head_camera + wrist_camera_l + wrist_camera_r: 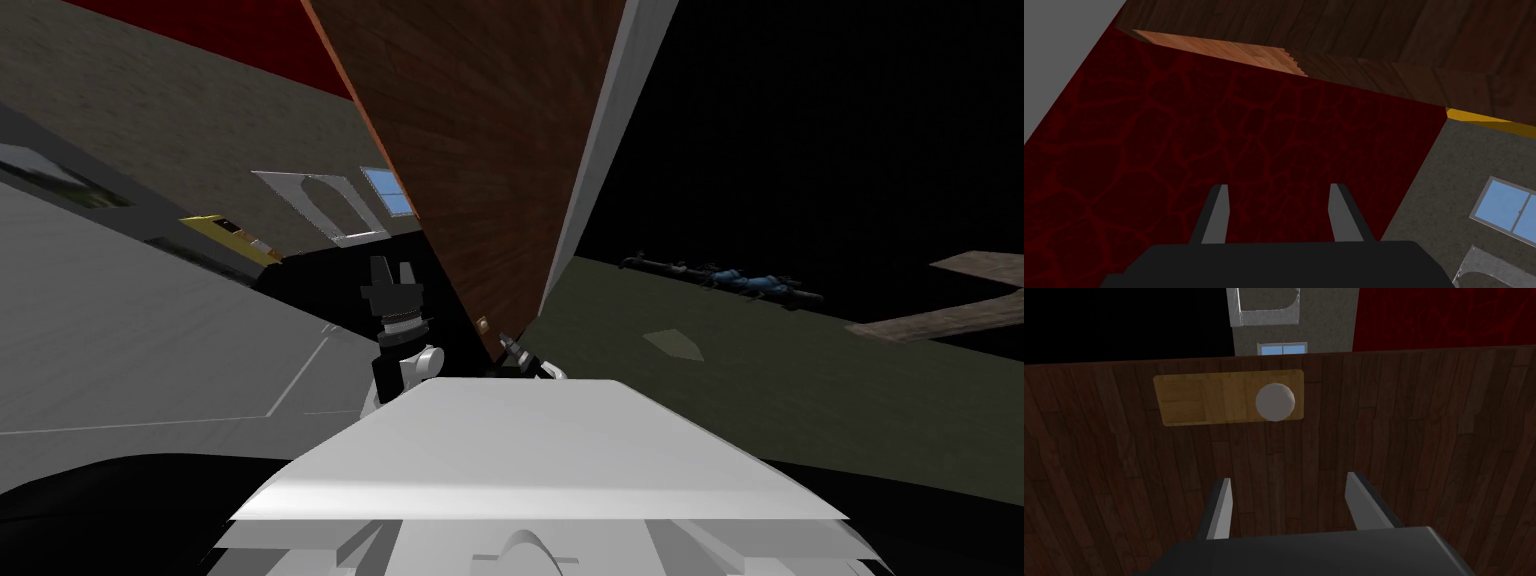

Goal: Push the door open

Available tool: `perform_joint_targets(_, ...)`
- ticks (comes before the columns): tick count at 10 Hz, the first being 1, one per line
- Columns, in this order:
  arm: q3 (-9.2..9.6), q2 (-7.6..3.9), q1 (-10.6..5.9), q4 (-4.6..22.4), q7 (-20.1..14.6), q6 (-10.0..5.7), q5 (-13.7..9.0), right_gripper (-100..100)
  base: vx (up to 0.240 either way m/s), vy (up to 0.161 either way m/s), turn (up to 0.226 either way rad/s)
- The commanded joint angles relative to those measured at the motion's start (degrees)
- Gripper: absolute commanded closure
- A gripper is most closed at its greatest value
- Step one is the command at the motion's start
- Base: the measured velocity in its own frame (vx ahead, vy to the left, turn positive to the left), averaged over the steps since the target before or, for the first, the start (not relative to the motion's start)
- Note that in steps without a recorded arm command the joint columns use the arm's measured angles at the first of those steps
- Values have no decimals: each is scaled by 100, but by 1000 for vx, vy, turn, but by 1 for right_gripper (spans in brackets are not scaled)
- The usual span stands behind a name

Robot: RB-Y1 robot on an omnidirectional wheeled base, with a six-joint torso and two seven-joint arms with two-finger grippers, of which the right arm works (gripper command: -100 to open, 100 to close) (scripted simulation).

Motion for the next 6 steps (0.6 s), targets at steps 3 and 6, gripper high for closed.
perform_joint_targets(3,-153,96,-3,87,86,31,-14,-100,-59,56,-30)
perform_joint_targets(6,-208,160,-26,141,113,49,-11,-100,145,147,31)
